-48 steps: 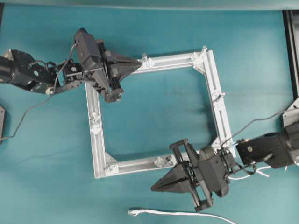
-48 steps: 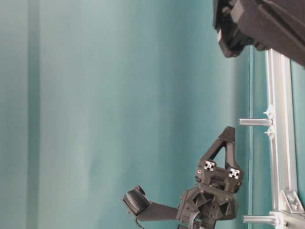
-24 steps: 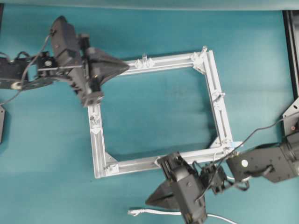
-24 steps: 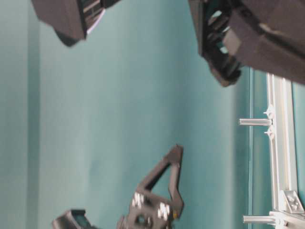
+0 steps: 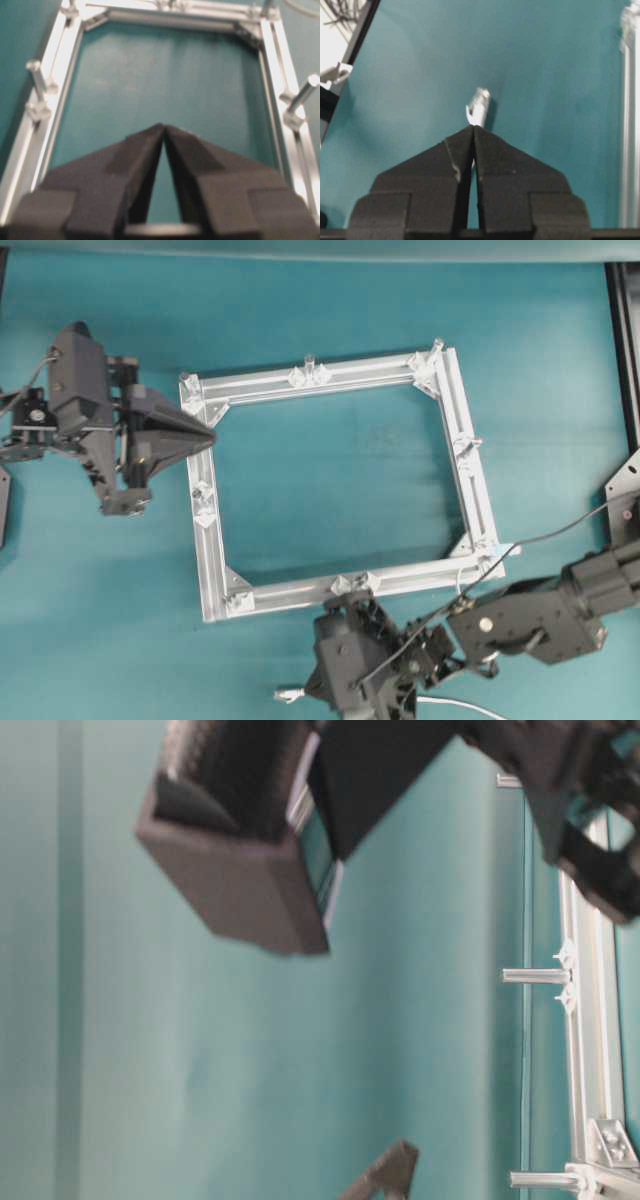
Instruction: Move the cable alternately left and right between 8 pins so it hooks onto each one.
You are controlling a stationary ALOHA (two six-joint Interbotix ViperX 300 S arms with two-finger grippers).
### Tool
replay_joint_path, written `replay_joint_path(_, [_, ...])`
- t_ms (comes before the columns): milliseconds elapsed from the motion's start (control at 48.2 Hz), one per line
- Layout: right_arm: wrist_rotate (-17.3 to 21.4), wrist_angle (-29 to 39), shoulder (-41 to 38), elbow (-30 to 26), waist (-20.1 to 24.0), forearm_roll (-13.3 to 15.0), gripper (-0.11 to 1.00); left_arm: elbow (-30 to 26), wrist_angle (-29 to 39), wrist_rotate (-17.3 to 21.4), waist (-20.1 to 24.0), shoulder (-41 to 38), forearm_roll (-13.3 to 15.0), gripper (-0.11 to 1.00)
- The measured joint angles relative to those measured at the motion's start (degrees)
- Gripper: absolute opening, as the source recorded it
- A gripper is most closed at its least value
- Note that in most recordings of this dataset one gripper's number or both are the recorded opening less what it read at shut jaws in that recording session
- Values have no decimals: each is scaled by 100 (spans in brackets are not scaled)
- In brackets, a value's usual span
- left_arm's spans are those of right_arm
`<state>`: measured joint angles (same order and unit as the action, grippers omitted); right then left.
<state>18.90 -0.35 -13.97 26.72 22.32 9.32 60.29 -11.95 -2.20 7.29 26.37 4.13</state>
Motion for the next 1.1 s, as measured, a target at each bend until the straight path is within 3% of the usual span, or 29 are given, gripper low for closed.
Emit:
replay_joint_path(83, [0,105,-97,-141,0,9,8,167,193,0,-9,176,0,40])
replay_joint_path(187, [0,229,-202,-264,0,18,28,360,404,0,-18,457,0,51])
replay_joint_path(290, [9,396,-308,-360,0,18,52,536,606,0,-26,870,0,53])
replay_joint_path(373, [35,475,-378,-422,0,18,62,712,747,0,-26,1222,-9,53])
replay_joint_path(871, [211,519,-747,-686,0,18,62,1661,2039,0,-35,3885,-18,53])
replay_joint_path(1099, [466,519,-870,-765,0,18,61,1811,2479,0,-35,4562,-18,53])
